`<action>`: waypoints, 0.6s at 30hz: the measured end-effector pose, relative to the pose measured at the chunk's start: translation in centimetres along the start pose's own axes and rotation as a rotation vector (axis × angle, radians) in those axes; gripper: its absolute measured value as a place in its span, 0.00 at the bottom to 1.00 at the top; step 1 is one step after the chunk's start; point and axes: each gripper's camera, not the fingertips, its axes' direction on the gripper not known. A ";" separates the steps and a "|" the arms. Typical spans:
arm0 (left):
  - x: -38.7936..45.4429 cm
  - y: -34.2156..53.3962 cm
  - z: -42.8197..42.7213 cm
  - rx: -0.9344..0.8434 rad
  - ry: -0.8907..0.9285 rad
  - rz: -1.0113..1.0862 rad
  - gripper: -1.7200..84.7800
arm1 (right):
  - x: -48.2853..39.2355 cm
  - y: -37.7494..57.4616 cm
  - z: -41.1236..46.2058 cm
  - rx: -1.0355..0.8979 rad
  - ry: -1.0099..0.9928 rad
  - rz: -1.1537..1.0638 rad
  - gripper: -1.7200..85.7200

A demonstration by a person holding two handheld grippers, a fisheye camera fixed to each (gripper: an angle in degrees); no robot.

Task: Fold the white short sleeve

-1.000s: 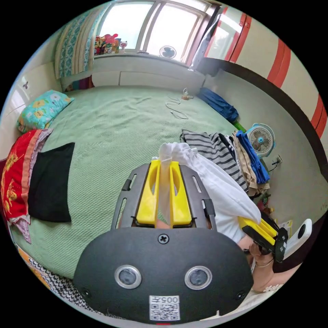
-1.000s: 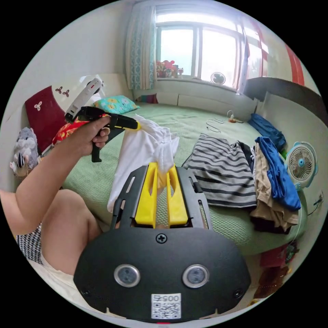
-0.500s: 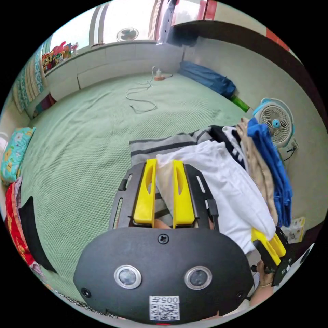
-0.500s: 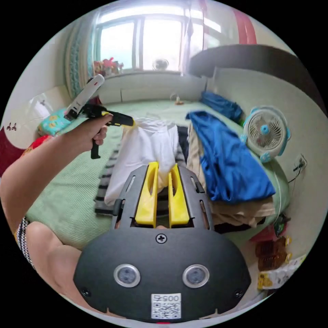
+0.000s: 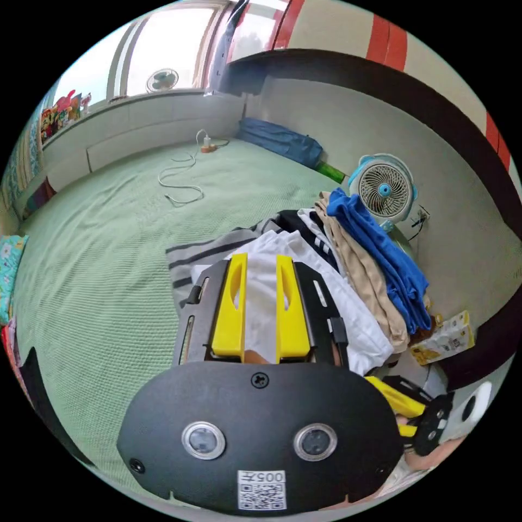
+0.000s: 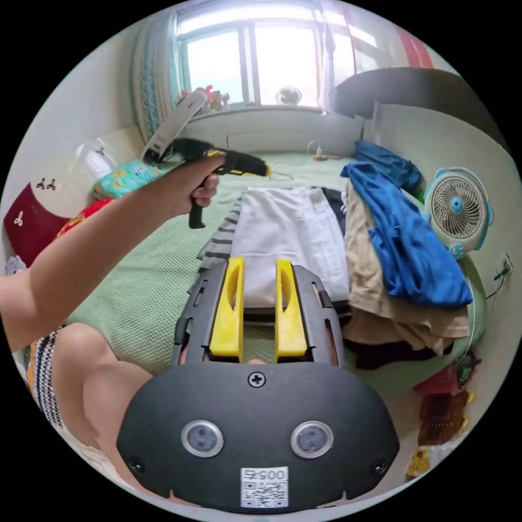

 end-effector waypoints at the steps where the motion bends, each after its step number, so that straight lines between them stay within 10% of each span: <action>1: -0.7 0.0 1.7 -0.033 0.011 -0.048 0.12 | 0.0 0.0 0.6 -0.024 0.015 0.007 0.12; 6: -3.0 -0.5 1.1 -0.042 0.113 -0.102 0.11 | 0.8 1.7 0.6 -0.068 0.024 0.053 0.11; 18: -15.3 25.5 -30.2 0.182 -0.385 -0.134 0.16 | -8.8 -3.1 -7.4 0.107 -0.320 -0.083 0.11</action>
